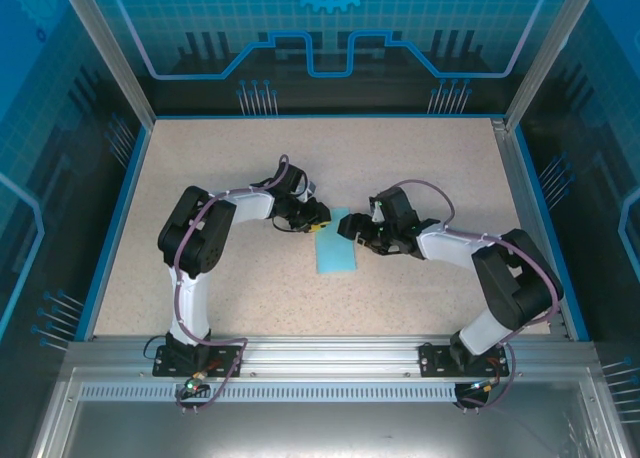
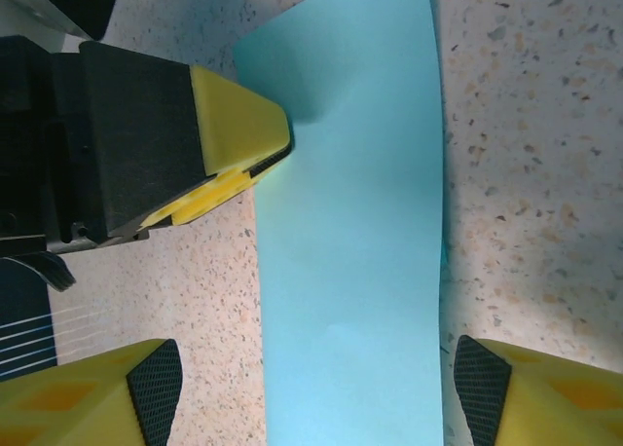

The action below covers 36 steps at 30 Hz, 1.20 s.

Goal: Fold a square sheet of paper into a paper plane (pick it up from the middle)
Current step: Third fold the triangle at the center of the table.

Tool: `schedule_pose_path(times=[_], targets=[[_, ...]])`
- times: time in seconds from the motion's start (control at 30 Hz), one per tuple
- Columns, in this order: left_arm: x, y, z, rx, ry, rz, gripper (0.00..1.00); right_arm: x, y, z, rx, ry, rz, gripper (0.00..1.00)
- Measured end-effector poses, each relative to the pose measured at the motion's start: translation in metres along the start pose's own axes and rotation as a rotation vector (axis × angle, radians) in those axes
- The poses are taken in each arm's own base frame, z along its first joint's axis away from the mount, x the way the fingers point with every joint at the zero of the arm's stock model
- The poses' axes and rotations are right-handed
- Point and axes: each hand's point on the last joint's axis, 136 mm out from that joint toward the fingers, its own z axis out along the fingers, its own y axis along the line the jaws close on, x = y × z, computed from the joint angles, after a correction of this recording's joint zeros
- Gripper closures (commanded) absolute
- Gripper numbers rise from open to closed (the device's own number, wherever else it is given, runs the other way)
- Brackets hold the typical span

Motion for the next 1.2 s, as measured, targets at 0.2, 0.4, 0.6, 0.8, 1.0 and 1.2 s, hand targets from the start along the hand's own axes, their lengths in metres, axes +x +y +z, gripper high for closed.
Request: schedule_pose_path(times=[0.2, 0.4, 0.6, 0.8, 1.0, 1.2], targets=[[0.000, 0.000, 0.000, 0.000, 0.000, 0.000, 0.72, 0.005, 0.001, 0.003, -0.021, 0.035, 0.005, 0.25], [0.000, 0.000, 0.000, 0.000, 0.000, 0.000, 0.71, 0.011, -0.012, 0.003, 0.040, 0.048, 0.027, 0.26], [0.002, 0.001, -0.001, -0.002, 0.002, -0.001, 0.71, 0.023, -0.010, 0.007, 0.040, 0.086, 0.022, 0.30], [0.003, 0.001, -0.002, 0.000, 0.001, 0.012, 0.69, 0.032, -0.018, 0.021, 0.047, 0.140, 0.048, 0.46], [0.009, -0.001, -0.007, 0.006, 0.011, 0.034, 0.59, 0.018, -0.001, 0.019, 0.017, 0.123, 0.012, 0.69], [0.012, -0.017, -0.023, 0.033, 0.003, 0.082, 0.54, 0.019, -0.006, 0.027, 0.013, 0.160, 0.027, 0.81]])
